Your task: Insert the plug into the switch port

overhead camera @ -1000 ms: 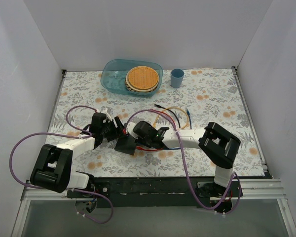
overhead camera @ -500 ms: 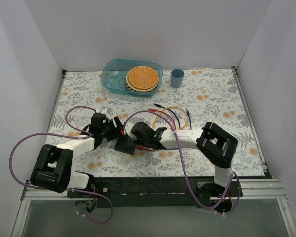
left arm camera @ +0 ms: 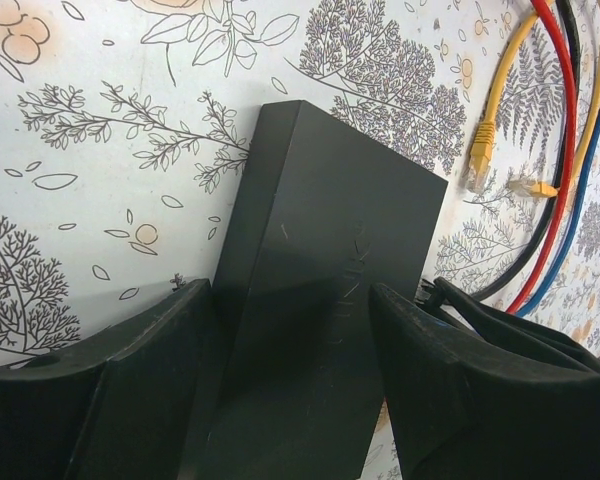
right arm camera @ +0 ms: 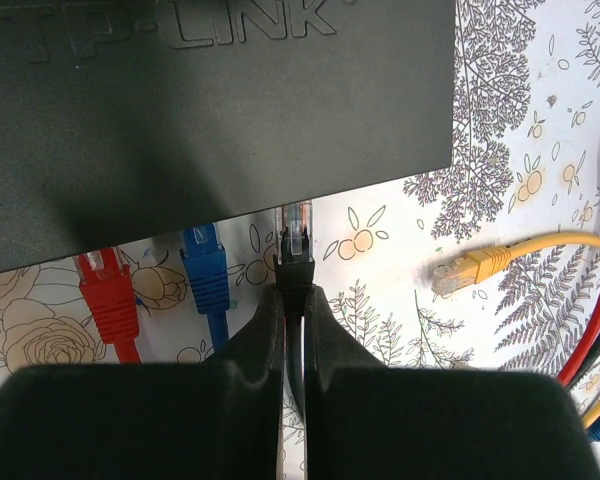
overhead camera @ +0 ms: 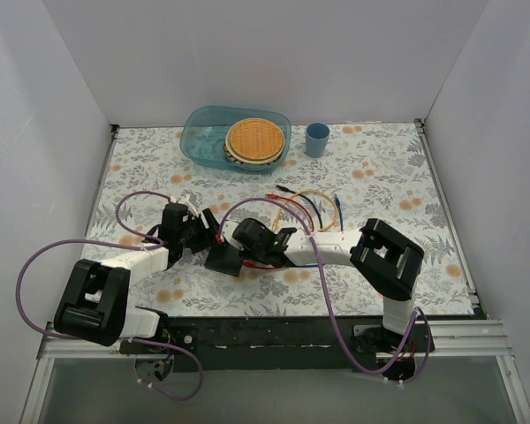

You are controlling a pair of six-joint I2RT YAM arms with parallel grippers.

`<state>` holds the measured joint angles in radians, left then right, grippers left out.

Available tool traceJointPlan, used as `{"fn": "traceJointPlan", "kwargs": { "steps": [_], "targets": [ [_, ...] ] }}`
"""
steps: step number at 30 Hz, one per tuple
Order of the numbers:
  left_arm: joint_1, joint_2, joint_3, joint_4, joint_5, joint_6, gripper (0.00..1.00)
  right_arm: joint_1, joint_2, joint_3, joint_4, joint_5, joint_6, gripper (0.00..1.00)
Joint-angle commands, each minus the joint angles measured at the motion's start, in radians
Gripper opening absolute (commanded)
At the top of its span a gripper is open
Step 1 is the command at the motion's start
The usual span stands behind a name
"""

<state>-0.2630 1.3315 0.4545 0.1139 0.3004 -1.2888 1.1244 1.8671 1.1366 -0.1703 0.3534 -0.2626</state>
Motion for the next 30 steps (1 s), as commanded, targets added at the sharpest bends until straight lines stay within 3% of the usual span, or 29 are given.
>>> {"fn": "traceJointPlan", "kwargs": {
  "steps": [1, 8, 30],
  "targets": [
    [0.004, -0.035, -0.013, 0.017, 0.020, -0.015, 0.63, 0.020, 0.043, 0.015, -0.038, -0.073, 0.008, 0.01],
    [0.007, -0.049, -0.017, 0.012, 0.005, -0.030, 0.71, 0.021, 0.035, 0.005, -0.052, -0.077, 0.016, 0.01],
    [0.013, -0.035, -0.037, -0.002, -0.015, -0.021, 0.72, 0.018, -0.019, -0.032, -0.052, 0.001, 0.095, 0.01]
  ]
}}
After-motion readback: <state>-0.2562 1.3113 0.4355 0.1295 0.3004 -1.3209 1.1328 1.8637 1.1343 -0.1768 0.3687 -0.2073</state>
